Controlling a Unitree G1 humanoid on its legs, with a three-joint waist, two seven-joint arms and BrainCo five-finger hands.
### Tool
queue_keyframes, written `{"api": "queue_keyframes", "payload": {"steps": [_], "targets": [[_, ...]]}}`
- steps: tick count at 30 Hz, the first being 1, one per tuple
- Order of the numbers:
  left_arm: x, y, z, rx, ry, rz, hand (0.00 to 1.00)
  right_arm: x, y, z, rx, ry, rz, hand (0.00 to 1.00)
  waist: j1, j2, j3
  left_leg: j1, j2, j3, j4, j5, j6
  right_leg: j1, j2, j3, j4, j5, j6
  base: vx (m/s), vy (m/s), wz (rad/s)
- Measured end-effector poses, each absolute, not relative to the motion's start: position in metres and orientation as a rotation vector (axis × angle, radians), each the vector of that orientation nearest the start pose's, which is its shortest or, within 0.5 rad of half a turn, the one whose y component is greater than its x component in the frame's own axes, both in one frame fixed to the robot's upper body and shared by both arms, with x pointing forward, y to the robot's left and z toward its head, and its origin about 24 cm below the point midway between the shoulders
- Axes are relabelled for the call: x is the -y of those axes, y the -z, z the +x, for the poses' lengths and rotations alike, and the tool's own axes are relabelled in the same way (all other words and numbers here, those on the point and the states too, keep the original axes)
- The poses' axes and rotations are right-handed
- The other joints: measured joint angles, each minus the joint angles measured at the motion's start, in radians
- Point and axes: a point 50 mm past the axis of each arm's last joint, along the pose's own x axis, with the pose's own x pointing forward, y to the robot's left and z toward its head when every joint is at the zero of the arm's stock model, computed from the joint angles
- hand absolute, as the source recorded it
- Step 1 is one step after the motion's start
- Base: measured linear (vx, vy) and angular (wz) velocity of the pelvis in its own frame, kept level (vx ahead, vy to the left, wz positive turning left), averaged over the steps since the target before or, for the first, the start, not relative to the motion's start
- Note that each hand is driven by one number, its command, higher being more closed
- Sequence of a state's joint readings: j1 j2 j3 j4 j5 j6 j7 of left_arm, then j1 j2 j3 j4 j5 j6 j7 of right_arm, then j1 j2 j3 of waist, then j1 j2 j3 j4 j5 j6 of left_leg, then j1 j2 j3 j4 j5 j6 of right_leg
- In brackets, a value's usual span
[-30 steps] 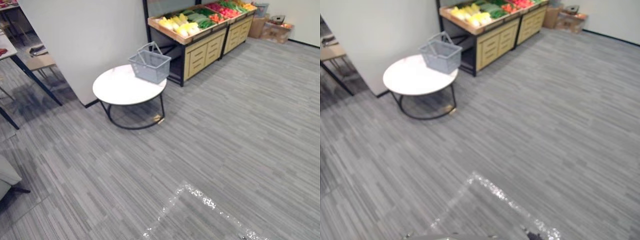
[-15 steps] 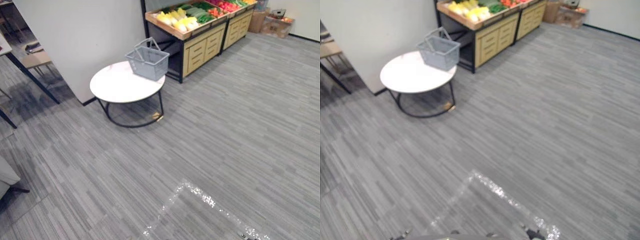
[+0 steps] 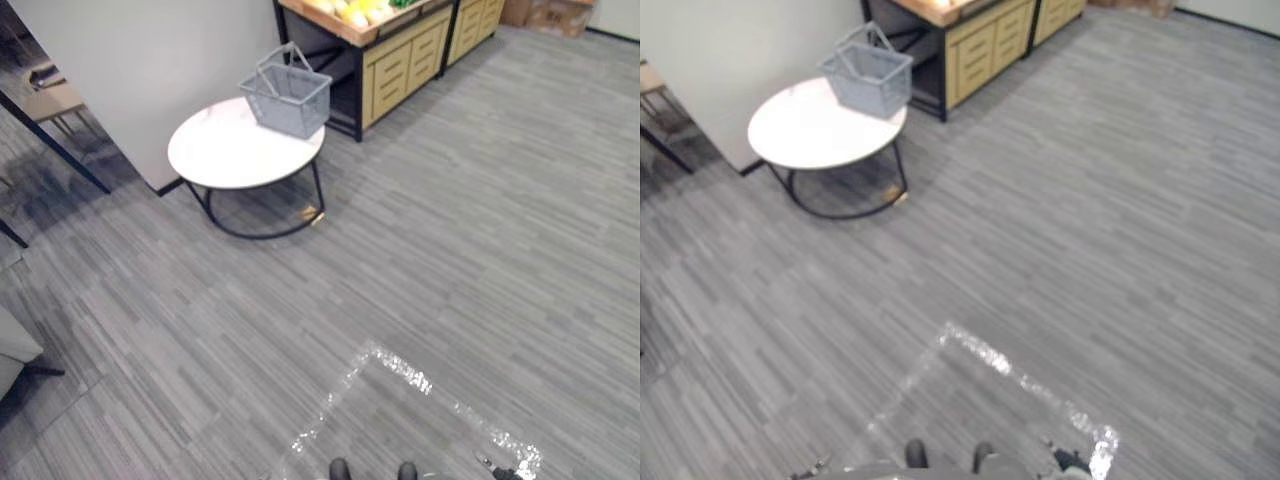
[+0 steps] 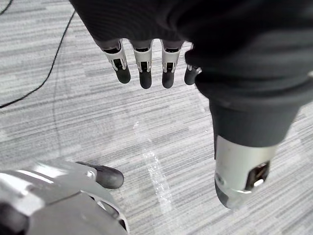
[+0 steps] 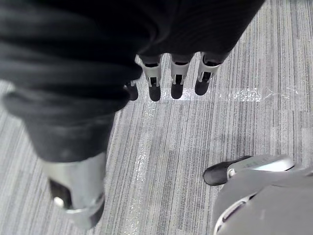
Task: Pick vegetable in the basket
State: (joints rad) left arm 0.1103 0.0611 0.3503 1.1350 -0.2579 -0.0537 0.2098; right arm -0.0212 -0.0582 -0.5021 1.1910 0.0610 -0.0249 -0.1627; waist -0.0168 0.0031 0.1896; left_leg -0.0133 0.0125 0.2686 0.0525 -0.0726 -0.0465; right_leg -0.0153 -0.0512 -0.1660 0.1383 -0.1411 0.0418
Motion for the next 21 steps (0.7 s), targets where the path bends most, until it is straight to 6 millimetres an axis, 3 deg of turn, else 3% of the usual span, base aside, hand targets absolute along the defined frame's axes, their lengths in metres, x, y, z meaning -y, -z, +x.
{"api": "queue_keyframes", "payload": {"steps": [1,2,3,4,6,7,8,10,11,12,13,15,17,18,19,20,21], "targets": [[-0.226,0.166,0.056,-1.147,-0.730,-0.224,0.00,0.224,0.162,0.092,-1.120,0.645,0.205,0.00,0.004,-0.012,0.021,-0.066,0.013,0.005,0.165,-0.042,-0.014,0.006,-0.011,-0.004,0.011,-0.026,-0.016,-0.06,-0.075,0.22],[-0.226,0.166,0.055,-1.148,-0.732,-0.225,0.00,0.226,0.162,0.092,-1.119,0.648,0.202,0.00,0.009,-0.010,0.028,-0.106,0.029,0.005,0.260,-0.057,-0.019,0.011,-0.011,-0.008,0.021,-0.034,-0.020,-0.08,-0.094,0.15],[-0.225,0.166,0.052,-1.155,-0.753,-0.249,0.00,0.229,0.161,0.090,-1.113,0.654,0.190,0.00,0.015,-0.002,0.041,-0.183,0.071,0.008,0.471,-0.069,-0.015,0.024,-0.008,-0.014,0.043,-0.064,-0.029,-0.08,-0.088,0.07],[-0.222,0.168,0.047,-1.165,-0.775,-0.284,0.00,0.233,0.159,0.090,-1.094,0.649,0.165,0.00,0.021,0.017,0.050,-0.250,0.121,0.003,0.654,-0.051,0.009,0.040,0.005,-0.020,0.082,-0.096,-0.039,-0.06,-0.076,0.04],[-0.216,0.169,0.040,-1.176,-0.782,-0.318,0.00,0.235,0.156,0.094,-1.069,0.616,0.121,0.00,0.028,0.033,0.055,-0.303,0.152,-0.011,0.810,0.023,0.060,0.053,0.006,-0.018,0.145,-0.142,-0.040,0.00,-0.035,0.04],[-0.213,0.169,0.041,-1.168,-0.781,-0.329,0.00,0.233,0.153,0.102,-1.043,0.582,0.097,0.00,0.034,0.016,0.062,-0.344,0.152,-0.024,0.874,0.092,0.055,0.057,-0.004,-0.013,0.158,-0.156,-0.045,0.00,0.000,0.00],[-0.213,0.168,0.045,-1.153,-0.782,-0.334,0.00,0.231,0.152,0.107,-1.027,0.561,0.086,0.00,0.041,0.016,0.061,-0.375,0.152,-0.033,0.908,0.102,0.051,0.058,-0.007,-0.010,0.159,-0.160,-0.049,0.02,0.007,-0.06],[-0.213,0.167,0.051,-1.128,-0.779,-0.344,0.00,0.228,0.143,0.128,-0.952,0.519,0.067,0.00,0.051,0.017,0.062,-0.424,0.154,-0.058,0.846,0.018,0.021,0.057,-0.021,-0.005,0.150,-0.163,-0.049,0.07,0.034,-0.05],[-0.212,0.166,0.052,-1.122,-0.775,-0.341,0.00,0.224,0.141,0.138,-0.927,0.498,0.070,0.00,0.056,0.016,0.062,-0.422,0.158,-0.060,0.729,0.012,0.011,0.068,-0.033,-0.001,0.135,-0.165,-0.045,0.11,0.069,0.02],[-0.213,0.166,0.052,-1.118,-0.776,-0.340,0.00,0.223,0.139,0.141,-0.916,0.487,0.068,0.00,0.058,0.016,0.061,-0.419,0.157,-0.061,0.661,0.014,0.007,0.075,-0.039,0.002,0.129,-0.169,-0.039,0.22,0.161,0.03],[-0.212,0.166,0.053,-1.114,-0.772,-0.337,0.00,0.220,0.136,0.148,-0.887,0.464,0.060,0.00,0.058,0.017,0.060,-0.411,0.158,-0.062,0.457,0.030,-0.001,0.085,-0.057,0.005,0.123,-0.180,-0.020,0.23,0.172,0.02],[-0.211,0.166,0.052,-1.120,-0.776,-0.332,0.00,0.218,0.135,0.153,-0.877,0.452,0.057,0.00,0.064,0.020,0.057,-0.382,0.158,-0.069,0.227,0.088,-0.025,0.101,-0.072,0.016,0.123,-0.201,0.008,0.29,0.227,-0.13],[-0.205,0.168,0.044,-1.147,-0.788,-0.334,0.00,0.220,0.135,0.152,-0.882,0.438,0.035,0.00,0.077,0.047,0.039,-0.366,0.188,-0.102,0.048,0.116,-0.042,0.141,-0.078,0.059,0.114,-0.248,0.051,0.45,0.374,-0.53],[-0.204,0.169,0.043,-1.156,-0.785,-0.334,0.00,0.220,0.135,0.152,-0.886,0.438,0.032,0.00,0.080,0.048,0.037,-0.366,0.195,-0.105,0.061,0.174,-0.049,0.162,-0.084,0.072,0.101,-0.257,0.062,0.53,0.459,-0.65],[-0.209,0.169,0.040,-1.166,-0.785,-0.306,0.00,0.214,0.140,0.146,-0.923,0.430,0.045,0.00,0.086,0.022,0.020,-0.373,0.173,-0.091,0.136,0.220,-0.045,0.188,-0.119,0.107,0.061,-0.263,0.043,0.44,0.358,-0.51],[-0.218,0.167,0.044,-1.146,-0.786,-0.278,0.00,0.207,0.143,0.146,-0.942,0.416,0.062,0.00,0.087,-0.009,0.006,-0.409,0.162,-0.079,0.231,0.134,-0.033,0.188,-0.130,0.154,0.045,-0.214,0.018,0.43,0.336,-0.38],[-0.220,0.165,0.048,-1.131,-0.786,-0.271,0.00,0.206,0.144,0.145,-0.947,0.414,0.064,0.00,0.084,-0.015,0.002,-0.425,0.160,-0.080,0.275,0.099,-0.029,0.185,-0.134,0.166,0.049,-0.184,0.023,0.42,0.326,-0.25]]}}
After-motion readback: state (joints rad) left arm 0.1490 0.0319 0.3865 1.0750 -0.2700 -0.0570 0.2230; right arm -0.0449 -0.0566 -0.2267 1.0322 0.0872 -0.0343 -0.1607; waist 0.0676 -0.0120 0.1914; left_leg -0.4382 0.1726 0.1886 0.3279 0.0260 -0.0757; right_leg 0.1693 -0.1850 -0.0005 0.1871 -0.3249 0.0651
